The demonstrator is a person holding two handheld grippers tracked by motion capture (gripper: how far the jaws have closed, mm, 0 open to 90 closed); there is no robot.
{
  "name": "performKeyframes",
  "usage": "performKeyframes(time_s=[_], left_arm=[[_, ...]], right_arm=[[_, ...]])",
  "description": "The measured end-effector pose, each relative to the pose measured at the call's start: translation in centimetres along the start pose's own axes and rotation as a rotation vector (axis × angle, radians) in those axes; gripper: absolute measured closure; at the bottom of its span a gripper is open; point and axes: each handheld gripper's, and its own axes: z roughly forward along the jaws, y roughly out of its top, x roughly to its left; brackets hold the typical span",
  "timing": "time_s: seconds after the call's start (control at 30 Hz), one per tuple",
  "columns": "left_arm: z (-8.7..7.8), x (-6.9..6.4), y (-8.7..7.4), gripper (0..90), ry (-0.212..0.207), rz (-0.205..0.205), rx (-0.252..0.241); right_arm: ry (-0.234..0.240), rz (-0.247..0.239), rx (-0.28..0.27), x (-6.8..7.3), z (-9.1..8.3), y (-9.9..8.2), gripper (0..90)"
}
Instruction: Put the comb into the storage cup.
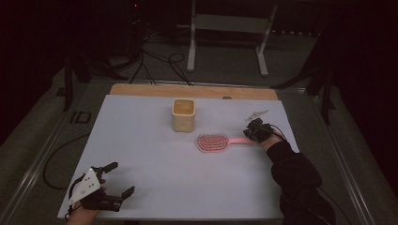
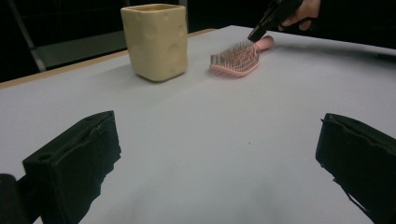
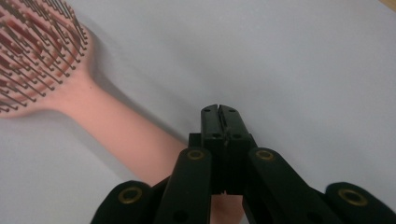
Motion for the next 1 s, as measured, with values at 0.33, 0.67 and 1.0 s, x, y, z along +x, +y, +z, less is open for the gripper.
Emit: performKeyframes(time_s=[0.33, 0.67, 1.0], left_arm=[[0.0, 0.0, 0.0, 0.0, -0.003, 0.003, 0.000], [0.0, 0.0, 0.0, 0.0, -0.001, 0.004, 0.002], [0.0, 0.0, 0.0, 0.0, -0.001, 0.004, 0.000]], right_arm=[[0.003, 0.001, 0.008, 0.5, -0.7, -1.1, 90.0], [0.009, -0.016, 0.015, 1.3, -2.0, -2.5, 90.0], [0.023, -0.020, 0.026, 2.3, -3.0, -3.8, 90.0]])
